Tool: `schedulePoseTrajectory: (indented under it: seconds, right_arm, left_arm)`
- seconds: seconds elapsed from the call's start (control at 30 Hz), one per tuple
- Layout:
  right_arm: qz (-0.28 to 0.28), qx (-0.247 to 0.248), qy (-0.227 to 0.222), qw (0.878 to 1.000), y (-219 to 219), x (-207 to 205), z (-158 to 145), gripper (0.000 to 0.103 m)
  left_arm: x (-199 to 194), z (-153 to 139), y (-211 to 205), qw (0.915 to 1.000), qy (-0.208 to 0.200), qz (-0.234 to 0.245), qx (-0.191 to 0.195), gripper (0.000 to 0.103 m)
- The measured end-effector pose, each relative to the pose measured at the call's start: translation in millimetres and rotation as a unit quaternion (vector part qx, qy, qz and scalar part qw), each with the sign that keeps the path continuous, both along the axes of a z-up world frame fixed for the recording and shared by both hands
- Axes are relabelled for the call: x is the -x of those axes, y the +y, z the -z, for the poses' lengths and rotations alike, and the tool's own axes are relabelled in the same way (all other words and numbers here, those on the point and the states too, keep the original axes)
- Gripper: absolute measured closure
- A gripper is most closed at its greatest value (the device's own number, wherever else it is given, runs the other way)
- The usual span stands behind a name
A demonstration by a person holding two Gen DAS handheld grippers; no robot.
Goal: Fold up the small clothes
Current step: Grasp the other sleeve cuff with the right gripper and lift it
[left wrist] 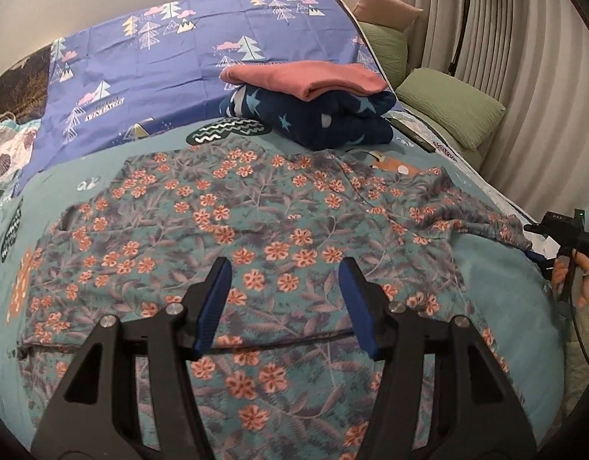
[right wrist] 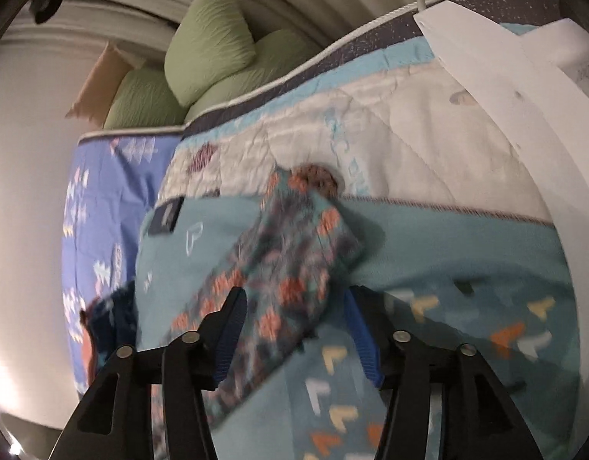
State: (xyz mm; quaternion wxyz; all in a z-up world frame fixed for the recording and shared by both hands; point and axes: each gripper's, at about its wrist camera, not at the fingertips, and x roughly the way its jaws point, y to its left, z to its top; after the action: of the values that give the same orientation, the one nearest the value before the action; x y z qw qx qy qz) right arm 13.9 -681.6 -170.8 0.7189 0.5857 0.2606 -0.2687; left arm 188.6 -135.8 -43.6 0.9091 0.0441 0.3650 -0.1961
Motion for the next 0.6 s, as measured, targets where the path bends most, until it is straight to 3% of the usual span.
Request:
schedulePoseTrajectory:
  seconds: [0.07,0.1,0.13,0.23,0.3,0.4,0.5,0.6]
  right_arm:
    - [0.007,0.011,0.002,1.0,-7,-8,2,0.049]
    - [0.006,0.016,0.002,1.0,-10,-12,2,0.064]
    - [-0.003,0.023,0.004,1.0,-13,-18,2,0.099]
    - [-0.02,0.032,-0.021,0.999,-11,-26,-11,0.098]
    - [-0.032,0.072,-0.041,0.996,-1,-29,-34,0.098]
    - [-0.088,0.151,-0.091,0.98,38,-43,-86,0.098]
    - [-0.184,0.231,-0.145,0.944,108,-66,-138,0.097]
    - [-0.297,0.281,-0.197,0.891,199,-86,-172,0.096]
  left_arm:
    - [-5,3,-1,1.0,0.005,-0.005,-0.002,0.044]
    - [-6,4,-1,1.0,0.006,-0.007,-0.002,0.044]
    - [-8,5,0,0.9999,0.008,-0.009,-0.002,0.044]
    - [-11,8,6,0.9998,0.013,-0.015,0.001,0.044]
    - [-14,9,12,0.9996,0.016,-0.021,0.007,0.044]
    - [-19,13,21,0.9988,0.028,-0.032,0.025,0.044]
    - [-19,15,29,0.9978,0.036,-0.038,0.04,0.044]
    - [-17,17,40,0.9967,0.042,-0.046,0.052,0.042]
